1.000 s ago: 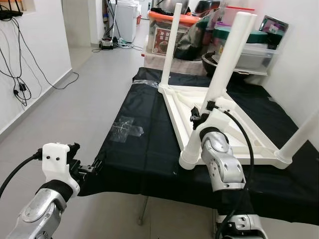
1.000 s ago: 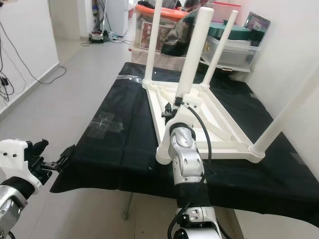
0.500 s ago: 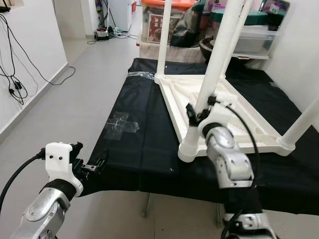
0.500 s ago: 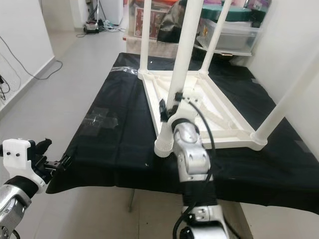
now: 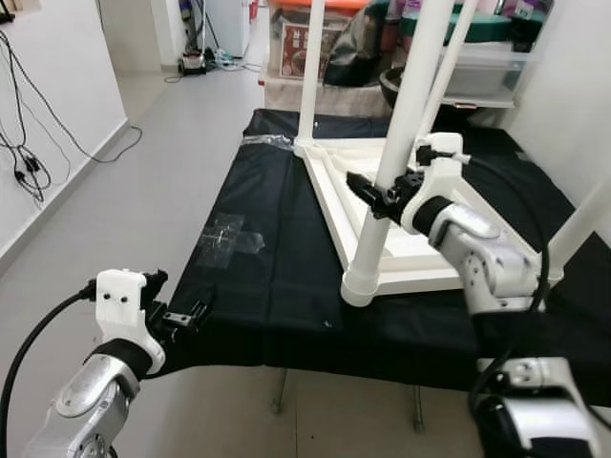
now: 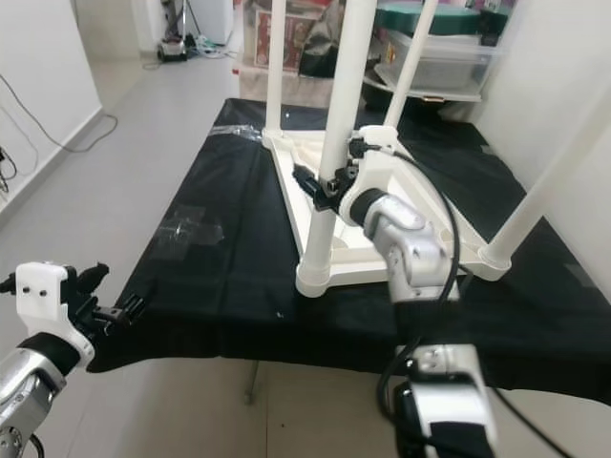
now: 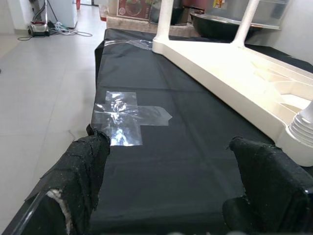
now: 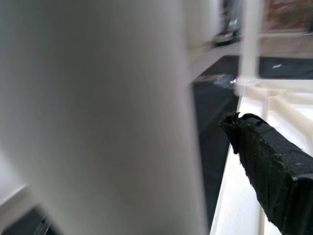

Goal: Building children table

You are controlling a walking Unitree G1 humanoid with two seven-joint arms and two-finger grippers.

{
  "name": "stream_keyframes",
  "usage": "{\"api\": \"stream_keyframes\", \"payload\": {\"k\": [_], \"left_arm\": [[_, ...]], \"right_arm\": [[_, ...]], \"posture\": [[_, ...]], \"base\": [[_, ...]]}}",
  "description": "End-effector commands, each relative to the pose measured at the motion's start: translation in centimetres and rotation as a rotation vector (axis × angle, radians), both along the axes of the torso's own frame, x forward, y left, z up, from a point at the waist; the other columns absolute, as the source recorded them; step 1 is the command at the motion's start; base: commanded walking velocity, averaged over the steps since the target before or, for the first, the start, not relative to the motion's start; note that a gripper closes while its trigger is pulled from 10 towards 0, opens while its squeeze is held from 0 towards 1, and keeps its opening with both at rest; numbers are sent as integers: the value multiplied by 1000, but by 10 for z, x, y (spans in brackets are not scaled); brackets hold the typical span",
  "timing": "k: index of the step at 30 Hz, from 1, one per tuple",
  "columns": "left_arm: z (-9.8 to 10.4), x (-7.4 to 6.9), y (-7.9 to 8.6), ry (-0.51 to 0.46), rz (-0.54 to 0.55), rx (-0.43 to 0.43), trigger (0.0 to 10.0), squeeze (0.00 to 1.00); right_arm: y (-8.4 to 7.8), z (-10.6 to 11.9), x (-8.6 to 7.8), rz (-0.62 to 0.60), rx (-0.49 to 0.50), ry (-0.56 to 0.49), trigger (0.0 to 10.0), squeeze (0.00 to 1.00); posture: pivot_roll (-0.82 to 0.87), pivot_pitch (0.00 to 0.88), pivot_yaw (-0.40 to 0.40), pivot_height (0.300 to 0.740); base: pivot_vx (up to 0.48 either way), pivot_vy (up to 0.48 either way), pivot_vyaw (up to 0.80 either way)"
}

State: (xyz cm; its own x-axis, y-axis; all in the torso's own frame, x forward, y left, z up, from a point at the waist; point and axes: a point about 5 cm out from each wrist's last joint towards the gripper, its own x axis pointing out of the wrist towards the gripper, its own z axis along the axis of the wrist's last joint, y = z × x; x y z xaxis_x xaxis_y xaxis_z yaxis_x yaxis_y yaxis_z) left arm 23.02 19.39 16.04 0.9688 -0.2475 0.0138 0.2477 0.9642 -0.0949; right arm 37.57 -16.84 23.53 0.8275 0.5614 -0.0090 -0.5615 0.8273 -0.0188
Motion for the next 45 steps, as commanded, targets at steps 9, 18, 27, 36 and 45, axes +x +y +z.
{"api": "stream_keyframes", "payload": {"k": [9,18,27,36,45], "left_arm": [[-2,-1,-2,11,-16,12,10000,0],[-3,-1,-3,12,-20,14,10000,0],[-2,-3,-3,11,-22,14,10000,0],[-6,0,0,24,21,11,10000,0],[-10,1,1,33,19,-1,10000,0]], "right_arm": [[-10,1,13,170,-31,-12,510,0],[-21,-8,13,229,-74,20,0,0],[-21,-22,28,-233,-39,26,0,0],[41,-79,-29,-750,35,190,0,0],[45,-55,-7,-650,39,134,10000,0]], "posture": [[98,0,-97,740],[96,0,-100,740],[104,0,-108,740],[108,0,-98,740],[101,0,-106,740]], "base": [[0,0,0],[0,0,0],[0,0,0],[0,0,0],[0,0,0]]}}
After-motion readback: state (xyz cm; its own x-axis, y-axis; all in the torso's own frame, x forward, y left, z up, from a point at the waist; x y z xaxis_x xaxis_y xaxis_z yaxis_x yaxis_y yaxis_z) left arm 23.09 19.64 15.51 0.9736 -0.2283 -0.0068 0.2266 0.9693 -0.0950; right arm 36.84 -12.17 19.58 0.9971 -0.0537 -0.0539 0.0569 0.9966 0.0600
